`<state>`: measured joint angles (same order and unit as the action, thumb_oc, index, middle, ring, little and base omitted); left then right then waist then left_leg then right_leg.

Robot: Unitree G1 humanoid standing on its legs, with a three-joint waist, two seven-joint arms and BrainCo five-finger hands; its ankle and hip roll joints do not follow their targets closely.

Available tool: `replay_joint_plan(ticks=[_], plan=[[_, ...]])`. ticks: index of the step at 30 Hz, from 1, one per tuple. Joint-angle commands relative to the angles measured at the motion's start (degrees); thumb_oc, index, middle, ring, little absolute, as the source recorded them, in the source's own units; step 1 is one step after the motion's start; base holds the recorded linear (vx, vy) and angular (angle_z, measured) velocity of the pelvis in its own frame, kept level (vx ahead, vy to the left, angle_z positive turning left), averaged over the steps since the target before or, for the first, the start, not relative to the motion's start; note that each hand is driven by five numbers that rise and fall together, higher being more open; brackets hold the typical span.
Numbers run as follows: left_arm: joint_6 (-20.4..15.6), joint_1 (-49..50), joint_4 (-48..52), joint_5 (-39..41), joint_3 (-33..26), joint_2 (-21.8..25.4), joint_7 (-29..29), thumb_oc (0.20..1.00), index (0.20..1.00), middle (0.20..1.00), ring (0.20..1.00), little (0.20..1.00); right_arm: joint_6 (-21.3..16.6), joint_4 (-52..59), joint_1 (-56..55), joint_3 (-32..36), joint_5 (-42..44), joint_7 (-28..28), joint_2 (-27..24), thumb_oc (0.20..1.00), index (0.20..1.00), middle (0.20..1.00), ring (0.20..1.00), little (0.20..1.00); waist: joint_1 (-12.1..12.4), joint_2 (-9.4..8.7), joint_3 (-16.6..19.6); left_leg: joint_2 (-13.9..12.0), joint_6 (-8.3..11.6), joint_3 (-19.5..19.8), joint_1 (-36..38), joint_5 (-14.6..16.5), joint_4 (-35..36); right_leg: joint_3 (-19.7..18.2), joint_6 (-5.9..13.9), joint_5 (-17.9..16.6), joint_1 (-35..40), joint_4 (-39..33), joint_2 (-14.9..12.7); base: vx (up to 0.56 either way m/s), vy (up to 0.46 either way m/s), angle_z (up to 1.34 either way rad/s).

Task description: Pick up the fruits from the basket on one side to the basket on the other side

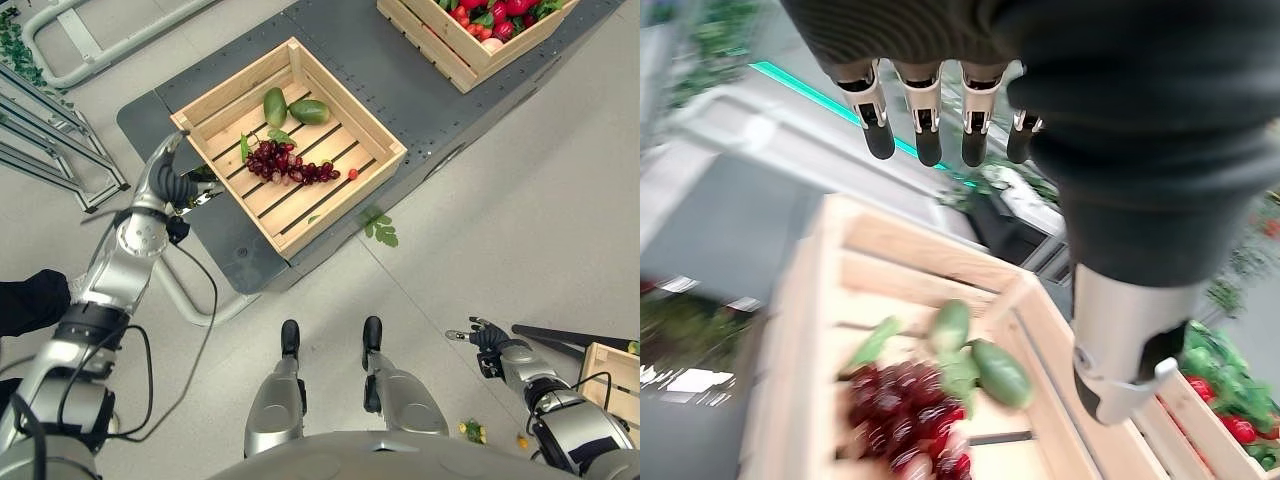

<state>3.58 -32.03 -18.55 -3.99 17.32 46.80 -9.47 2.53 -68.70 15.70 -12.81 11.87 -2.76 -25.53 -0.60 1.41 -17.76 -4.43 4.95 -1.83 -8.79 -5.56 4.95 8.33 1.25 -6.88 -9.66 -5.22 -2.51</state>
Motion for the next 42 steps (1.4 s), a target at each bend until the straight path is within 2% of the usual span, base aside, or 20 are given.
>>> replay_joint_plan(ticks=[1, 15, 23, 24, 27, 29, 34, 36, 42], plan=[[-0.65, -7.55, -2.81, -5.23, 1.38, 1.55, -1.49, 1.0, 1.0, 1.0, 1.0, 1.0, -0.54, -0.8, 2.44, -2.49, -0.26, 1.12, -0.29, 1.0, 1.0, 1.0, 1.0, 1.0, -1.07, -1.93, 0.95, 2.99, -1.01, -1.04, -2.25, 1.3, 0.05, -1.33, 6.69, 0.55, -2.17, 0.87, -3.26, -0.05, -0.011, 0.02], [1.24, -28.9, -15.7, -12.26, 20.65, -0.56, 0.3, 1.0, 1.0, 1.0, 1.0, 1.0, -0.93, -3.09, 3.79, -3.74, 2.44, 2.61, -0.25, 1.0, 1.0, 1.0, 1.0, 1.0, -2.42, -2.87, -1.26, 3.05, -1.18, -0.85, -4.85, -0.02, -0.05, -1.09, 6.77, -0.45, -5.05, 1.66, -3.14, -0.03, -0.006, 0.01], [1.38, -33.23, -22.04, -12.99, 24.73, -2.88, 0.28, 1.0, 1.0, 1.0, 1.0, 1.0, -1.33, -3.72, 4.5, -4.38, 3.27, 3.07, -0.38, 1.0, 1.0, 1.0, 1.0, 1.0, -2.71, -3.24, -2.12, 2.92, -1.04, -0.98, -6.0, -0.58, -0.01, -1.05, 6.84, -0.99, -6.22, 1.64, -3.21, 0.0, 0.0, 0.0], [1.55, -32.24, -22.74, -13.35, 24.77, -5.06, -1.23, 1.0, 1.0, 1.0, 1.0, 1.0, -1.82, -6.64, 3.33, -5.34, 2.13, 5.48, 4.43, 1.0, 1.0, 1.0, 1.0, 1.0, -2.38, -2.7, -2.51, 2.91, -1.12, -0.82, -6.22, -0.7, -0.02, -1.06, 6.86, -1.09, -6.46, 1.67, -3.23, 0.0, 0.0, 0.0], [1.94, -32.04, -24.87, -14.18, 24.27, -4.71, -1.79, 1.0, 1.0, 1.0, 1.0, 1.0, -2.4, -5.33, 2.3, -5.49, 1.86, 6.05, 5.53, 1.0, 1.0, 1.0, 1.0, 1.0, -2.62, -2.74, -2.58, 2.89, -1.15, -0.96, -6.8, -0.85, -0.01, -1.03, 6.85, -1.14, -7.05, 1.74, -3.19, -0.01, 0.019, 0.02], [2.82, -34.15, -26.82, -14.44, 26.41, -5.77, -2.49, 1.0, 1.0, 1.0, 1.0, 1.0, -2.12, -5.82, 1.95, -6.23, 2.16, 7.08, 7.21, 1.0, 1.0, 1.0, 1.0, 1.0, -2.85, -2.37, -2.9, 2.98, -1.1, -1.04, -7.42, -0.95, 0.03, -1.22, 6.94, -1.37, -7.78, 1.64, -3.2, -0.01, 0.034, -0.01], [2.22, -34.69, -29.78, -14.32, 26.75, -6.9, -3.43, 1.0, 1.0, 1.0, 1.0, 1.0, -2.72, -6.8, 1.05, -6.05, 2.75, 7.46, 7.85, 1.0, 1.0, 1.0, 1.0, 1.0, -3.1, -2.17, -3.44, 3.11, -1.11, -1.22, -8.26, -1.09, 0.04, -1.17, 7.01, -1.6, -8.67, 1.64, -3.27, 0.0, 0.0, 0.0], [2.36, -33.82, -29.09, -14.97, 25.77, -5.77, -4.28, 1.0, 1.0, 1.0, 1.0, 1.0, -3.88, -5.82, 0.65, -5.3, 2.47, 8.97, 7.1, 1.0, 1.0, 1.0, 1.0, 1.0, -3.22, -2.06, -3.96, 3.2, -1.09, -1.48, -8.93, -1.22, 0.03, -1.16, 7.02, -1.66, -9.21, 1.55, -3.28, 0.0, 0.012, -0.02], [2.25, -35.05, -29.61, -15.58, 26.57, -4.56, -4.18, 1.0, 1.0, 1.0, 1.0, 1.0, -3.94, -4.39, -0.66, -5.09, 2.77, 8.97, 6.71, 1.0, 1.0, 1.0, 1.0, 1.0, -3.93, -2.28, -4.55, 3.27, -1.08, -1.87, -10.08, -1.39, 0.04, -1.48, 7.15, -2.23, -10.55, 1.37, -3.39, 0.0, 0.005, -0.02]])
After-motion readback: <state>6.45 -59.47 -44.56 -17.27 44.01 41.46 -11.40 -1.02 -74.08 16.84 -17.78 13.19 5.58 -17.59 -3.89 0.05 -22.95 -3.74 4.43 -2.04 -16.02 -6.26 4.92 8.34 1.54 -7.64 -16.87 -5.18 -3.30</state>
